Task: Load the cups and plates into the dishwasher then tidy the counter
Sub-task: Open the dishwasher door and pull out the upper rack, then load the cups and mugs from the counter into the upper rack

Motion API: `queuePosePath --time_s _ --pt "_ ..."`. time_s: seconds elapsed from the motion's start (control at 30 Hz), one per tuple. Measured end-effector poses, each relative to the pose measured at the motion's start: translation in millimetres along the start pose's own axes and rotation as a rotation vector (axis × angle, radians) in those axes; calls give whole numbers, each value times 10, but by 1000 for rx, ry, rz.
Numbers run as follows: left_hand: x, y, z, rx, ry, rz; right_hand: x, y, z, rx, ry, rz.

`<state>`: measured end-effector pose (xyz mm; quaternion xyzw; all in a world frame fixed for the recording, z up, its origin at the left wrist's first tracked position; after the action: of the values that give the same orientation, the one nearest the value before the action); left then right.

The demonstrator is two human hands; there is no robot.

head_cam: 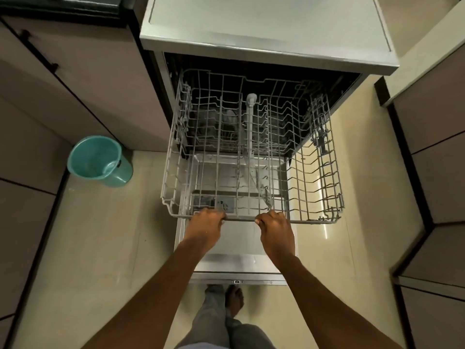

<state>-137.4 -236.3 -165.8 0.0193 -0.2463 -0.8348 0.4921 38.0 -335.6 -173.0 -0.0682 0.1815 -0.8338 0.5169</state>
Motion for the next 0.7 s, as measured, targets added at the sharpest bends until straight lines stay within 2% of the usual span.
queuePosePath --time_s 0.17,0.33,0.47,0.7 --pt "171 13 168 -78 -69 -48 11 -59 144 -37 -65 -28" --pt "283 18 659 -67 131 -50 -38 -264 460 -56 -21 -41" --pt "457 8 1147 -39 275 3 -122 -622 765 -195 69 -92" --pt "687 -76 1984 -48 490 56 -422 -1473 1147 -296 252 48"
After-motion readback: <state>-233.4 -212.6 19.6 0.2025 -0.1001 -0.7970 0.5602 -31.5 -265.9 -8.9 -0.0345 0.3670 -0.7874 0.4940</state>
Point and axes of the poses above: each hand's wrist, its own x-axis away from the middle knuckle, its own z-axis out of the back of the hand, y = z × x, the point moved 2 cm from there along -x, towards the middle knuckle, and after that the axes turned 11 degrees about y, right-handed, at the moved point
